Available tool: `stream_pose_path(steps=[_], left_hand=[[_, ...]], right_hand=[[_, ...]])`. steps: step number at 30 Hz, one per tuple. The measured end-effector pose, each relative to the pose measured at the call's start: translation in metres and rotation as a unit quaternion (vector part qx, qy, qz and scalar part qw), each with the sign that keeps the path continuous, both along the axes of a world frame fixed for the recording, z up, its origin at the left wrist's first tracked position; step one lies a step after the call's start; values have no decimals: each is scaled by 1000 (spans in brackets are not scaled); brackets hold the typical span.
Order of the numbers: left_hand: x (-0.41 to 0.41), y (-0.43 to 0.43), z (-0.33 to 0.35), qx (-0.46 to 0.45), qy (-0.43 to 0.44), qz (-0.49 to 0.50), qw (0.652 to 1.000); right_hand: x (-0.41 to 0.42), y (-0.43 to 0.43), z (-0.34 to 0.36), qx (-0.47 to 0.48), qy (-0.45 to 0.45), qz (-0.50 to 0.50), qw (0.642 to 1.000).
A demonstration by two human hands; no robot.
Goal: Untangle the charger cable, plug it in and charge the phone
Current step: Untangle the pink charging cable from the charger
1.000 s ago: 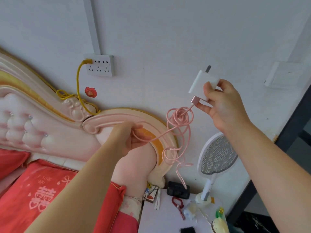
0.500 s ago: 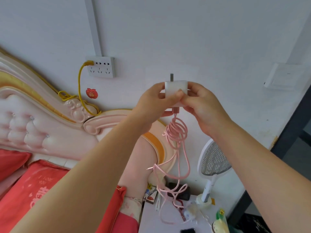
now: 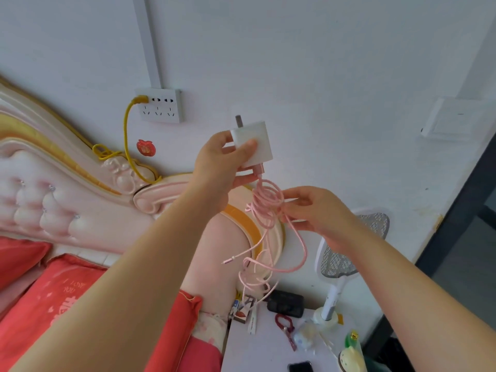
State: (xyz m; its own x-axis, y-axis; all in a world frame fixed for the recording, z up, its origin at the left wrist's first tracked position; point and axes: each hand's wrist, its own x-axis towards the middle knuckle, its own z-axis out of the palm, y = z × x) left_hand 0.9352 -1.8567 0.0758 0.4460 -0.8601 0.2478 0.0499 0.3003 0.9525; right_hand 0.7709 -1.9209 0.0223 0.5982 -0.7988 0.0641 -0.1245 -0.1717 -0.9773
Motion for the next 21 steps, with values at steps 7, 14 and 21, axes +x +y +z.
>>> stream_pose_path(steps=[7, 14, 21], left_hand=[[10, 5, -8, -15, 71, 27, 997], [22, 11, -1, -49, 137, 41, 988], [3, 9, 9, -53, 121, -20, 991]], right_hand=[[-8, -5, 7, 22, -49, -60, 997], [-32, -18, 11, -39, 82, -42, 995], [-29, -25, 7, -259, 241, -95, 931]])
